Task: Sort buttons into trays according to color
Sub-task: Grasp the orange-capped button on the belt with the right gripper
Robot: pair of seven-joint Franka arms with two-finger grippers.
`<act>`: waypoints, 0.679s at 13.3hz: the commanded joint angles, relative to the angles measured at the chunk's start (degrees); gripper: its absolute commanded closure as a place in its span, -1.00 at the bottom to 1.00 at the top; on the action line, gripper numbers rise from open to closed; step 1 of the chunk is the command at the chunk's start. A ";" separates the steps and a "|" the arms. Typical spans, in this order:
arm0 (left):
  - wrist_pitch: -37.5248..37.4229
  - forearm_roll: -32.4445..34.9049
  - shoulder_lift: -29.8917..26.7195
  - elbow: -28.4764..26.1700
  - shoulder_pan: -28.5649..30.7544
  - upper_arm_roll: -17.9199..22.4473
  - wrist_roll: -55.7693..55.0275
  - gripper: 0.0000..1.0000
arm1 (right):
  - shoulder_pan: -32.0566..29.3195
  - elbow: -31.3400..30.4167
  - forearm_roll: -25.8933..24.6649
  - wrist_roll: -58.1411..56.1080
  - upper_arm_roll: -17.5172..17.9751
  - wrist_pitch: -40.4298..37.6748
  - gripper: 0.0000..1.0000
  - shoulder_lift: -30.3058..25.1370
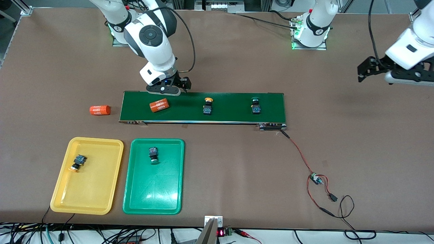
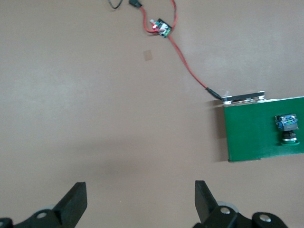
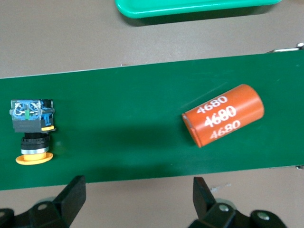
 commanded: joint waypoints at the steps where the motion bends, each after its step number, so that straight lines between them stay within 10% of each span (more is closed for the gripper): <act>1: -1.89 -1.14 0.53 1.61 -0.68 0.18 -0.31 -1.00 | 0.42 1.91 -1.77 1.85 0.28 0.12 -1.00 1.98; 9: -11.21 -1.15 7.39 11.90 -3.32 0.01 -0.49 -1.00 | 0.68 4.55 -5.64 3.70 0.28 0.47 -1.00 5.05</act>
